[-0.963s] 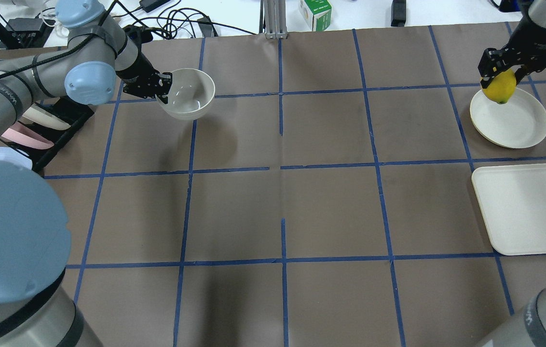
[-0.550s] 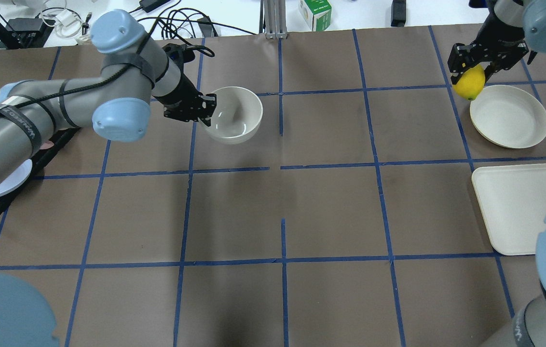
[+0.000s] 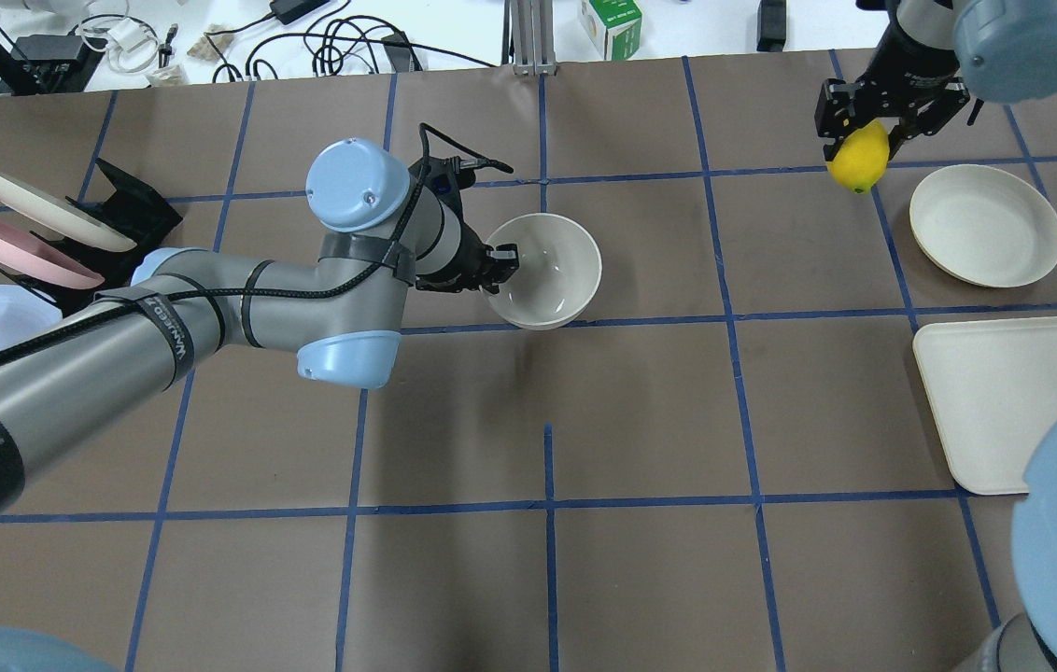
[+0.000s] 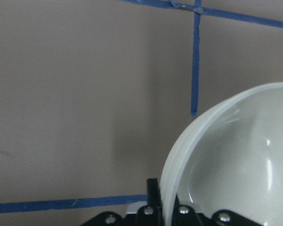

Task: Place bowl and put lemon in it

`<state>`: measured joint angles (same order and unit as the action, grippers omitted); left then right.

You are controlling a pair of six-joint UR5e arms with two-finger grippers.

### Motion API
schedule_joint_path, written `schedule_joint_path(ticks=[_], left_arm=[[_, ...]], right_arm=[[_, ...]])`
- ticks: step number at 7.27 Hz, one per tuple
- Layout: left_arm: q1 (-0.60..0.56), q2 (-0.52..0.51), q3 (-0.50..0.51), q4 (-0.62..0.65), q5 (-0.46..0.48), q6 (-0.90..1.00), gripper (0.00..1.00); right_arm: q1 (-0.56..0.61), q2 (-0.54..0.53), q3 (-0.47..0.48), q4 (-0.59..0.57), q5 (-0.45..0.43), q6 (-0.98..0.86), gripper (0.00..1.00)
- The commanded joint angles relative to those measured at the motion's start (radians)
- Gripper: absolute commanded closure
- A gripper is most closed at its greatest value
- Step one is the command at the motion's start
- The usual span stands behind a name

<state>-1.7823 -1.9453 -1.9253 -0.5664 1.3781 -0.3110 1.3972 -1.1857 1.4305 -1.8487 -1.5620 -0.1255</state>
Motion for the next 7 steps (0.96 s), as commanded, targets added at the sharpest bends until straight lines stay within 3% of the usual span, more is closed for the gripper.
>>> schedule_joint_path(ticks=[1, 2, 3, 4, 6, 7], left_arm=[[-0.003, -0.012, -0.035, 0.023, 0.001, -0.016, 0.98], [-0.003, -0.032, -0.035, 0.022, -0.001, -0.017, 0.87], [-0.003, -0.040, -0.035, 0.020, 0.004, -0.004, 0.55], [-0.002, -0.041, -0.023, 0.022, 0.004, 0.001, 0.01], [0.049, 0.009, 0.003, -0.012, -0.007, 0.004, 0.00], [0.085, 0.055, 0.049, -0.135, -0.005, 0.059, 0.00]], right_arm=[[0.074, -0.014, 0.004, 0.000, 0.003, 0.068, 1.00], [0.118, -0.020, 0.004, -0.001, 0.008, 0.139, 1.00], [0.153, -0.020, 0.004, -0.003, 0.023, 0.180, 1.00], [0.179, -0.020, 0.004, -0.003, 0.057, 0.231, 1.00], [0.265, -0.012, 0.005, -0.012, 0.074, 0.337, 1.00], [0.307, -0.008, 0.007, -0.014, 0.074, 0.377, 1.00]])
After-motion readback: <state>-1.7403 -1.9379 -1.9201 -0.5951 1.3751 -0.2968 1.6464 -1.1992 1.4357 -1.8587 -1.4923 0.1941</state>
